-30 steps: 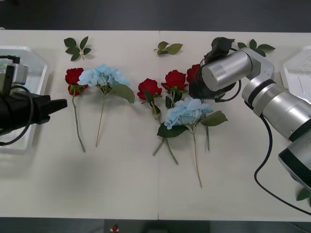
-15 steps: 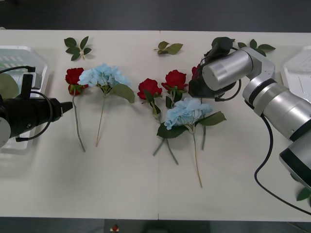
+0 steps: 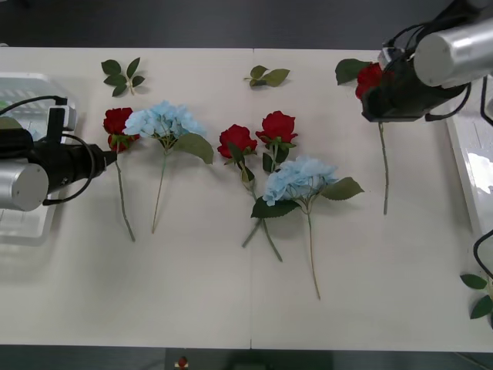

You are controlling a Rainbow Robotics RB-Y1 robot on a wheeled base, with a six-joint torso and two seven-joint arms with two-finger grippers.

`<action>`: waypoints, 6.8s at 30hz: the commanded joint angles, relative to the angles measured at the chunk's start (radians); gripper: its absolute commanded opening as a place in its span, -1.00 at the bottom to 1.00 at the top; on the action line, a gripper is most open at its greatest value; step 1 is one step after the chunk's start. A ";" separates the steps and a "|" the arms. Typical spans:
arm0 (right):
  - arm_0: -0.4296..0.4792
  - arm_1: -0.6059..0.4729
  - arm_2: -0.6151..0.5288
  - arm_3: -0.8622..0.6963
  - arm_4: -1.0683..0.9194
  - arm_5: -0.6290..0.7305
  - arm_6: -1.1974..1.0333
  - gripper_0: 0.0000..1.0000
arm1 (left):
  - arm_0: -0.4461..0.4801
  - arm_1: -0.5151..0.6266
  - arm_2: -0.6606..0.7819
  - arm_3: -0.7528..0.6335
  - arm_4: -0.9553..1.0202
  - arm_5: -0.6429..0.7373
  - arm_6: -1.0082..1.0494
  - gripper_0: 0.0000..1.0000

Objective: Put the red flowers into the right box and the blue flowers into the left box

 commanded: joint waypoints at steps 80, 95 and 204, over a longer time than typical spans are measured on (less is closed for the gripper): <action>0.392 -0.103 -0.120 -0.830 0.016 0.290 -0.551 1.00 | 0.330 -0.117 0.083 -0.567 1.403 -0.034 -0.715 -1.00; 0.470 -0.062 -0.276 -0.921 -0.340 0.246 -0.001 1.00 | 0.320 -0.230 -0.145 -0.573 1.475 -0.236 -0.994 -1.00; 0.639 -0.259 -0.457 -0.799 -0.947 0.042 0.471 -1.00 | 0.364 0.138 0.174 -0.409 1.535 0.123 -0.785 0.68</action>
